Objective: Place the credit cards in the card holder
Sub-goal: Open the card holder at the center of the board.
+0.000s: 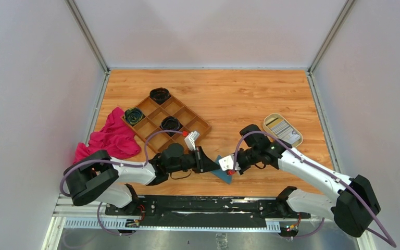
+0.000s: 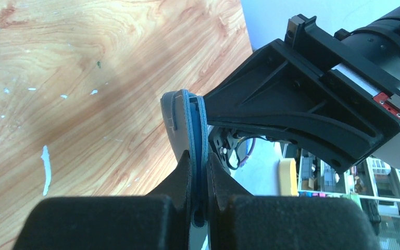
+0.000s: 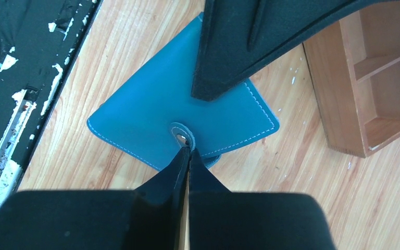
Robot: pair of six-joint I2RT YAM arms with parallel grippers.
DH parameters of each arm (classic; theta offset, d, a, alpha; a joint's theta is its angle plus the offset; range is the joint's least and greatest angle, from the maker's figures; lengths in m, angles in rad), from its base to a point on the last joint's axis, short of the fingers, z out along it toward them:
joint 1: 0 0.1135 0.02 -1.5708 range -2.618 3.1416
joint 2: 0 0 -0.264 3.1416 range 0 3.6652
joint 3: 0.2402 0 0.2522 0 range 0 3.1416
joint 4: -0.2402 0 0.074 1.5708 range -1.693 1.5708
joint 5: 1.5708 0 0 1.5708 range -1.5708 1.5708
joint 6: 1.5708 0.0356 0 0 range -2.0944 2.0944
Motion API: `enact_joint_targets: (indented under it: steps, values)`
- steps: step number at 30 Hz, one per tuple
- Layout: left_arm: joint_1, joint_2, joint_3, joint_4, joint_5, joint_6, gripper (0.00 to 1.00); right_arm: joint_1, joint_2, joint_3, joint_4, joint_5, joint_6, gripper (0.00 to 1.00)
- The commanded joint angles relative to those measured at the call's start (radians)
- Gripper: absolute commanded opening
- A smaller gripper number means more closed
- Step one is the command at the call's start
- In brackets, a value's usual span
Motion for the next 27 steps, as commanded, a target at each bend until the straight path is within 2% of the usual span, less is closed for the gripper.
enact_joint_targets:
  steps: [1, 12, 17, 19, 21, 25, 27]
  values:
    - [0.044, -0.063, -0.029, 0.044, -0.034, 0.031, 0.0, 0.006, -0.009, -0.005, -0.139, -0.056, -0.069, 0.0]
    - [0.099, -0.085, -0.05, -0.005, -0.01, 0.104, 0.0, -0.011, 0.001, 0.001, -0.175, -0.083, -0.111, 0.0]
    - [0.099, -0.111, -0.045, -0.034, 0.022, 0.229, 0.0, -0.143, -0.015, 0.045, -0.169, -0.211, 0.003, 0.02]
    - [0.099, -0.121, -0.046, -0.052, 0.038, 0.267, 0.0, -0.203, -0.027, 0.045, -0.162, -0.249, 0.036, 0.08]
    - [0.099, -0.127, -0.045, -0.061, 0.055, 0.291, 0.0, -0.239, -0.026, 0.037, -0.133, -0.241, 0.081, 0.23]
    - [0.098, -0.125, -0.038, -0.066, 0.088, 0.301, 0.0, -0.248, 0.025, 0.004, 0.052, -0.018, 0.248, 0.39]
    - [0.094, -0.121, -0.035, -0.066, 0.088, 0.295, 0.0, -0.249, 0.056, 0.033, 0.065, 0.054, 0.314, 0.46]
